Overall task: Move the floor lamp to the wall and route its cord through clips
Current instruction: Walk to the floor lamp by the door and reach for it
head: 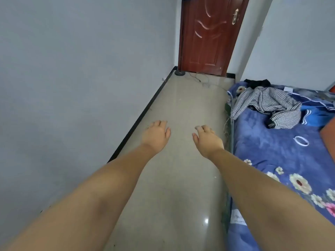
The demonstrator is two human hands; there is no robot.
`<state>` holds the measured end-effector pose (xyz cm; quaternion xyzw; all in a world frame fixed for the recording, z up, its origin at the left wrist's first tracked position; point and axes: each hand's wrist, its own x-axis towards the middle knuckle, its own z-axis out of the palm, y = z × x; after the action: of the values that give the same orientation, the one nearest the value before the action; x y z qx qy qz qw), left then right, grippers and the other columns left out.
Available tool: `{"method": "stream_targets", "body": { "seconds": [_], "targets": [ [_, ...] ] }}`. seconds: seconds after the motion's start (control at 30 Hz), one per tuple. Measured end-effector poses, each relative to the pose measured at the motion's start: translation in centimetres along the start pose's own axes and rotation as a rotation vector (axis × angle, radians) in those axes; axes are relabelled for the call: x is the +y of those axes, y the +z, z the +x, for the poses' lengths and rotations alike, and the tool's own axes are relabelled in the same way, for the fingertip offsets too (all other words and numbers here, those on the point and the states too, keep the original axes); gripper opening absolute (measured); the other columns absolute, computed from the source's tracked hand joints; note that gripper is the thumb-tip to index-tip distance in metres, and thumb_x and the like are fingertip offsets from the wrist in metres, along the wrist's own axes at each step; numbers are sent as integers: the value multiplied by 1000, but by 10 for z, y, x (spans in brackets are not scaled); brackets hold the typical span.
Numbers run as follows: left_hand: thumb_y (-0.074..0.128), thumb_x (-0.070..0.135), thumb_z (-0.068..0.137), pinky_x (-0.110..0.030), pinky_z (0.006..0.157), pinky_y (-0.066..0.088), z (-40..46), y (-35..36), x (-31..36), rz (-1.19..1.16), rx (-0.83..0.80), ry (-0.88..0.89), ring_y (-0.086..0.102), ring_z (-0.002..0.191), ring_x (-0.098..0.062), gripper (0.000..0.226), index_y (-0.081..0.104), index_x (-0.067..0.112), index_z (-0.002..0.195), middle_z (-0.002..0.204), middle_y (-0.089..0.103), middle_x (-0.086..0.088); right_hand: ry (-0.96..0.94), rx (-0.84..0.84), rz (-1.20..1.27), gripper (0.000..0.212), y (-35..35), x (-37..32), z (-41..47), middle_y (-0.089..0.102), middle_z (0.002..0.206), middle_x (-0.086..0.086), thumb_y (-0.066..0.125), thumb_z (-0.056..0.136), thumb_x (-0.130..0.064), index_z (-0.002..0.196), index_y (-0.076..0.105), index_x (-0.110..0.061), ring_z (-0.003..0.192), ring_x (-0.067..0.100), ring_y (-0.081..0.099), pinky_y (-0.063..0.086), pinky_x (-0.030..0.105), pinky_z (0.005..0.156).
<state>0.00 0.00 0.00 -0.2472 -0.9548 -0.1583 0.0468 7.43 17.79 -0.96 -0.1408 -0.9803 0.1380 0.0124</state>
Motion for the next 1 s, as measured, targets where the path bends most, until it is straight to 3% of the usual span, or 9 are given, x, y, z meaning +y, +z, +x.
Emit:
{"method": "stream_targets", "body": {
  "seconds": [0.33, 0.53, 0.6, 0.67, 0.73, 0.8, 0.87, 0.93, 1.0],
  "targets": [
    [31, 29, 96, -37, 71, 44, 150, 70, 73, -65, -84, 129, 59, 94, -34, 36, 57, 7, 106, 105, 64, -16, 155, -254, -170, 37, -18, 121, 117, 44, 135, 16, 28, 101, -22, 132, 44, -10, 122, 33, 47, 47, 47, 94],
    [28, 30, 96, -32, 62, 38, 287, 97, 114, -53, -111, 99, 59, 79, -33, 39, 57, 5, 91, 91, 65, -16, 185, -213, -50, 37, -52, 199, 239, 48, 127, 18, 28, 101, -25, 127, 45, -6, 117, 35, 50, 45, 46, 88],
    [27, 32, 96, -32, 62, 38, 330, 106, 123, -50, -120, 84, 56, 74, -31, 40, 56, 6, 87, 88, 64, -15, 204, -206, -40, 34, -63, 223, 281, 50, 102, 13, 30, 100, -22, 125, 46, -4, 112, 35, 51, 45, 44, 87],
    [26, 32, 96, -32, 61, 38, 365, 114, 129, -54, -123, 87, 52, 70, -28, 39, 52, 10, 80, 83, 61, -12, 195, -190, -51, 36, -70, 240, 319, 34, 72, -2, 32, 99, -29, 117, 51, -4, 93, 29, 51, 45, 42, 84],
    [26, 33, 96, -31, 61, 37, 402, 126, 132, -46, -140, 82, 50, 69, -25, 36, 48, 14, 76, 78, 56, -7, 156, -207, -94, 40, -71, 253, 361, 32, 66, -3, 30, 99, -35, 111, 55, -5, 84, 26, 48, 46, 42, 81],
    [25, 34, 96, -30, 60, 36, 445, 140, 130, -34, -160, 71, 51, 67, -25, 37, 48, 14, 74, 74, 52, -3, 122, -255, -110, 45, -70, 263, 407, 46, 72, 5, 27, 100, -36, 110, 57, -4, 86, 29, 54, 46, 42, 80],
    [24, 35, 96, -30, 58, 36, 495, 153, 126, -27, -174, 59, 52, 65, -25, 41, 49, 12, 71, 69, 51, -2, 80, -284, -120, 48, -66, 275, 458, 60, 100, 17, 24, 100, -35, 115, 57, -3, 100, 33, 59, 46, 44, 85],
    [24, 35, 95, -30, 58, 37, 550, 164, 121, -23, -180, 64, 53, 66, -26, 43, 50, 11, 70, 68, 51, -2, 71, -271, -114, 50, -62, 286, 514, 60, 119, 19, 24, 100, -36, 119, 57, -4, 109, 34, 59, 47, 44, 92],
    [24, 36, 95, -30, 58, 37, 609, 173, 114, -1, -178, 80, 53, 67, -25, 43, 50, 11, 71, 67, 50, -1, 73, -257, -122, 51, -60, 296, 570, 60, 122, 19, 25, 100, -38, 118, 58, -4, 111, 35, 58, 47, 44, 96]
  ]
}}
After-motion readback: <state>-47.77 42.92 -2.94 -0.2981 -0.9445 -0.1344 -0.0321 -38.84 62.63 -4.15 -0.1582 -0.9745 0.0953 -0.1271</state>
